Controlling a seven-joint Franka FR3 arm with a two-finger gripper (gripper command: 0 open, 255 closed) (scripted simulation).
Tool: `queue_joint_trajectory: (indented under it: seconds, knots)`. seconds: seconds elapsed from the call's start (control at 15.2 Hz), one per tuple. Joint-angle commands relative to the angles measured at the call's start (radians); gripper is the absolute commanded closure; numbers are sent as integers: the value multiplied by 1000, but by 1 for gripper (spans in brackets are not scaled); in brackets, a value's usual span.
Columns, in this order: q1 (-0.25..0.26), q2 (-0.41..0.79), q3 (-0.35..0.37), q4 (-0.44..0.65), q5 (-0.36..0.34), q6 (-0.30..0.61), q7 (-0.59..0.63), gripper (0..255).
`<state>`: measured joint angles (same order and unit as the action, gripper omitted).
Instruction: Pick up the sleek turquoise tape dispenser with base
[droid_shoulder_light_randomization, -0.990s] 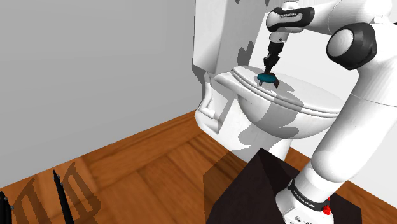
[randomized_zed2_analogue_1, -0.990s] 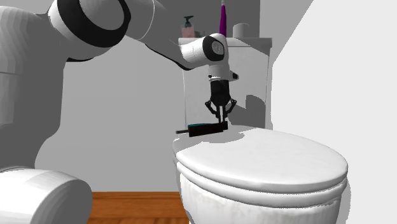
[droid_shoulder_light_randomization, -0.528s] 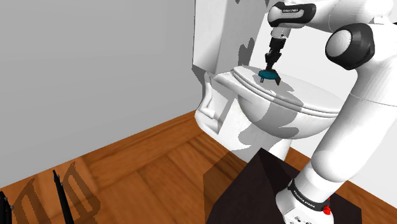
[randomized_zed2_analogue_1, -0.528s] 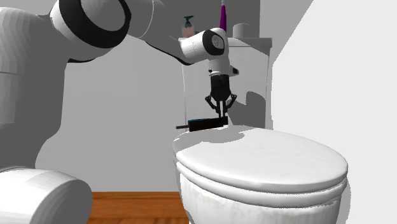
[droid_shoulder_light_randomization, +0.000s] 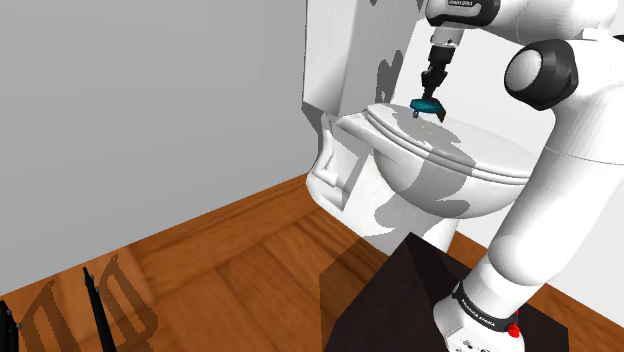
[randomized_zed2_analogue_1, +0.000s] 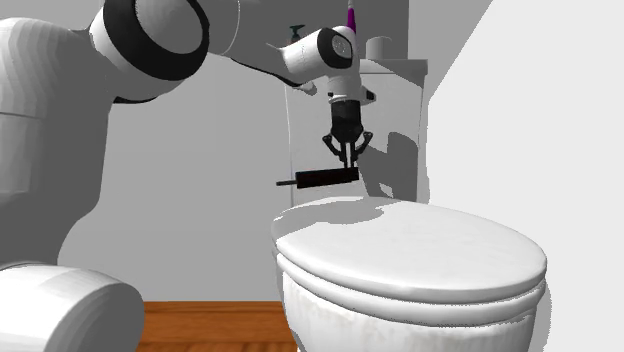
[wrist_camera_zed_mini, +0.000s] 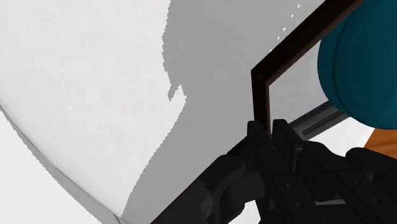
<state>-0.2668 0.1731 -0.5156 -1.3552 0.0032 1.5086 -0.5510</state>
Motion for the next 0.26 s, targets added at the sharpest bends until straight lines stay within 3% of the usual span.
queue_joint_trajectory:
  seconds: [0.0,0.2]
  knots:
    - [-4,11,-1,41,5,-32,-3,255]
    - [-8,19,-2,68,10,-51,-7,255]
